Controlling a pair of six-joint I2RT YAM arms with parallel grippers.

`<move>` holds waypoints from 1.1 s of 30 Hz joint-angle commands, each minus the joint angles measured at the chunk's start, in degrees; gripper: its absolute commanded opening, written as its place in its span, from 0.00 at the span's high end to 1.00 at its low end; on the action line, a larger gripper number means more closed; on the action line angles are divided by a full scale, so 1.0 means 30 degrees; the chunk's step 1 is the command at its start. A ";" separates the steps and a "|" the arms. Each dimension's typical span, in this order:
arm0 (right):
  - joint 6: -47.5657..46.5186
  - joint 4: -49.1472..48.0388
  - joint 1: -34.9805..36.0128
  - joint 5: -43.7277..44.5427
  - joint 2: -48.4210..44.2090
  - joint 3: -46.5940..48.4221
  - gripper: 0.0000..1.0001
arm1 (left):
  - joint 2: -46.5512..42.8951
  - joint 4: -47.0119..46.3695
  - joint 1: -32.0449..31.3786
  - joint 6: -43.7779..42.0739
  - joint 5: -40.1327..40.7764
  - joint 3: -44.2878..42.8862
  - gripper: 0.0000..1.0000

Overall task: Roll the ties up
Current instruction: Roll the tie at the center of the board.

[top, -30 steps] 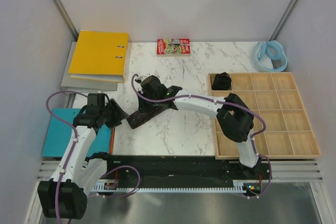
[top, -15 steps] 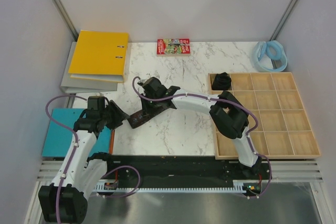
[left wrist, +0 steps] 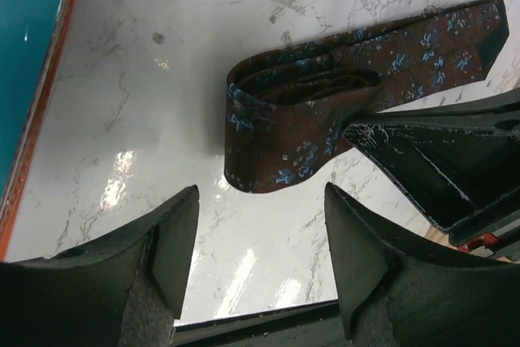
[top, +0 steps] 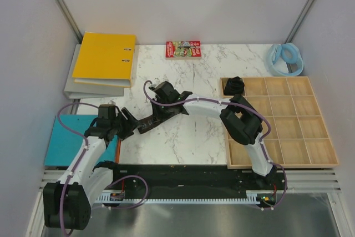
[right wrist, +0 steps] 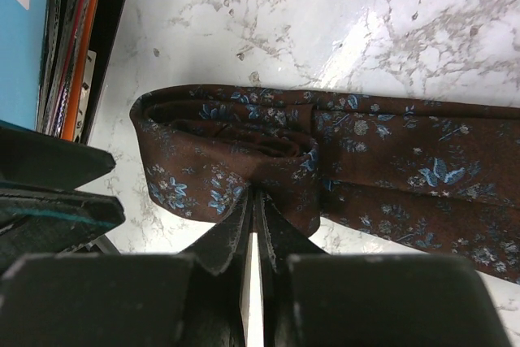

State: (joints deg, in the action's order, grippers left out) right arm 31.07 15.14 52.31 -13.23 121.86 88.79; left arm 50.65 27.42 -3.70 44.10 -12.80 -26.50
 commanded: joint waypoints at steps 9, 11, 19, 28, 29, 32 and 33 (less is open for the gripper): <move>0.0044 -0.0973 -0.0445 -0.0510 0.0658 -0.0565 0.89 | 0.2419 -0.4538 -0.0171 -0.0402 -0.0275 0.0922 0.33; 0.0073 -0.1031 -0.0534 -0.0598 0.0746 -0.0565 0.89 | 0.2714 -0.5095 -0.0259 -0.0402 -0.0188 0.1070 0.34; 0.0132 -0.1237 -0.0856 -0.1037 0.1067 -0.0448 0.89 | 0.4382 -0.6677 -0.0493 -0.0344 0.0106 0.1626 0.36; 0.0161 -0.1412 -0.1149 -0.1418 0.1712 -0.0301 0.89 | 0.5760 -0.7733 -0.1020 -0.0197 0.0573 0.1276 0.38; 0.0132 -0.1442 -0.1120 -0.1390 0.1771 -0.0272 0.89 | 0.6110 -0.7734 -0.1166 -0.0168 0.0661 0.1101 0.39; 0.0161 -0.1471 -0.1207 -0.1506 0.2035 -0.0184 0.89 | 0.6959 -0.7763 -0.1488 -0.0109 0.0779 0.0662 0.45; 0.0161 -0.1442 -0.1208 -0.1536 0.2151 -0.0155 0.89 | 0.7079 -0.7792 -0.1548 -0.0080 0.0837 0.0573 0.50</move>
State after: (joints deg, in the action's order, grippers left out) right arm 32.29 9.15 49.19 -19.55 124.53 87.92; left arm 68.64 4.10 -6.98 44.10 -12.67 -23.35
